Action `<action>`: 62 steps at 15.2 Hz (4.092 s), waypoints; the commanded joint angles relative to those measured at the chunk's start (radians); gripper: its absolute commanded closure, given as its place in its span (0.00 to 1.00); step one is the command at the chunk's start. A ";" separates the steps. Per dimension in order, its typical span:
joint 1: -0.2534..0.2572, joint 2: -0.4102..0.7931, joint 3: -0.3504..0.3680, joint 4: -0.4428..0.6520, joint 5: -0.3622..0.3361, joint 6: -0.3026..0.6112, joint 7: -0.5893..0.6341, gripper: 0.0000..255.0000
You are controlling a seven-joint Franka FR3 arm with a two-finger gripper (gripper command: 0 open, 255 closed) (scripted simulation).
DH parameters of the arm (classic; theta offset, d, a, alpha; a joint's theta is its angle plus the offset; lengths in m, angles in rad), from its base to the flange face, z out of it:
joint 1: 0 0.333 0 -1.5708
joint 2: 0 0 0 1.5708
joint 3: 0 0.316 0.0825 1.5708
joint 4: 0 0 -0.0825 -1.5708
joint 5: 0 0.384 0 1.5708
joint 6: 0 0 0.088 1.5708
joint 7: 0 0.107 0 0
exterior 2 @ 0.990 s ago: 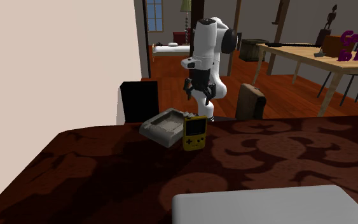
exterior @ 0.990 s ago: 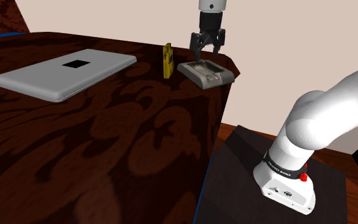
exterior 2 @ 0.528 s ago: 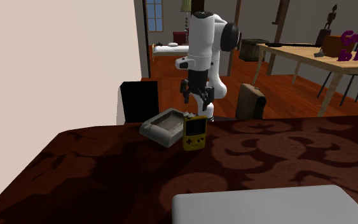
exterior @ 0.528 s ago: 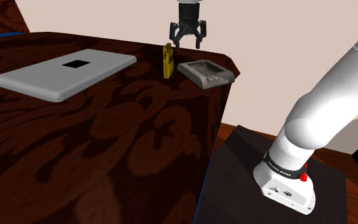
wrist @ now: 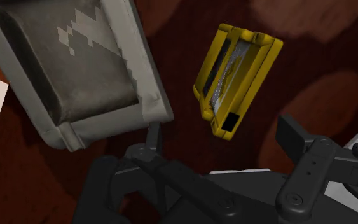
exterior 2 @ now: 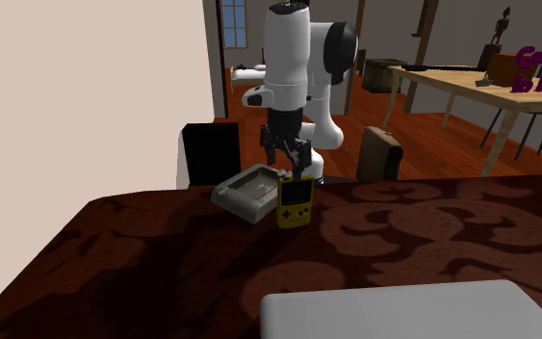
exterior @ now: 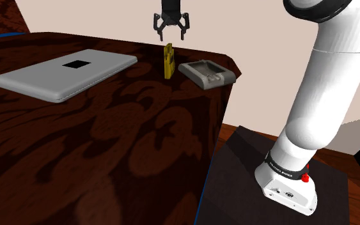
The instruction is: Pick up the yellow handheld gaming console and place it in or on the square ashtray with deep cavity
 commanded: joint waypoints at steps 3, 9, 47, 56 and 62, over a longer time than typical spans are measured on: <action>-0.006 0.062 -0.008 0.062 0.002 -0.004 0.024 0.00; -0.007 0.035 -0.008 -0.050 0.004 0.082 0.023 0.00; 0.003 0.214 -0.007 0.510 -0.007 -0.300 0.024 1.00; -0.091 0.038 -0.049 0.353 0.005 -0.317 -0.106 1.00; -0.165 -0.066 -0.102 0.277 0.005 -0.344 -0.233 1.00</action>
